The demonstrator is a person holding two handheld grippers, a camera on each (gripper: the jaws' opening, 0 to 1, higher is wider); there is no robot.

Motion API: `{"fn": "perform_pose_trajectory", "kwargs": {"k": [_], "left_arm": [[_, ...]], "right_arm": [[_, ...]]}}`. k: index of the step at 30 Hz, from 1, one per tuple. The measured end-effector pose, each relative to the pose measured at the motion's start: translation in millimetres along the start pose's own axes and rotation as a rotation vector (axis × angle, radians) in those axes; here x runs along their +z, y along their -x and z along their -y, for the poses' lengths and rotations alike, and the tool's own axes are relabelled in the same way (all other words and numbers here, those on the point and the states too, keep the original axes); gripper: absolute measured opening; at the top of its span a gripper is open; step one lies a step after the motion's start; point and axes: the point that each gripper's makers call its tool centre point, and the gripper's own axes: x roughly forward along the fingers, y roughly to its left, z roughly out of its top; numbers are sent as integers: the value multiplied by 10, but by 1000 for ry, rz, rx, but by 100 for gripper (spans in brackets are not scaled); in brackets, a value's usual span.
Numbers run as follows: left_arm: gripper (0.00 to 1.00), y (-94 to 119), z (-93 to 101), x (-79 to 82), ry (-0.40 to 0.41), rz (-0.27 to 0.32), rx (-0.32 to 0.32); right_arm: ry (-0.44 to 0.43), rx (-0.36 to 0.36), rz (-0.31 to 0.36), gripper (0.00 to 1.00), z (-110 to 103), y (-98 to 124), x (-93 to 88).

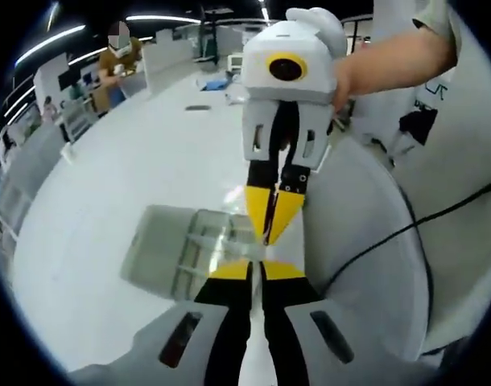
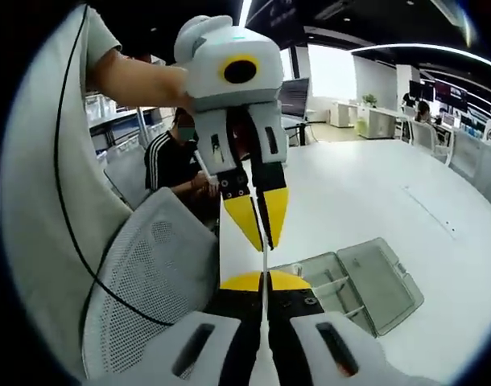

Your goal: Insert the divider into the dual guide fixture by aligning both edges with the guide slots and pushing it downward to the bottom, including one-sided entry, uneven engagement, binding, and posture correction.

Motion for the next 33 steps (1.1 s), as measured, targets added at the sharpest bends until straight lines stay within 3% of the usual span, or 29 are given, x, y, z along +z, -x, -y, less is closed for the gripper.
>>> {"fn": "perform_pose_trajectory", "kwargs": {"k": [10, 33], "left_arm": [[1, -2, 37, 6, 35, -1, -30], [0, -12, 110, -20, -1, -54, -82]], "right_arm": [[11, 11, 4, 0, -29, -9, 3], [15, 9, 5, 0, -21, -38, -8]]}}
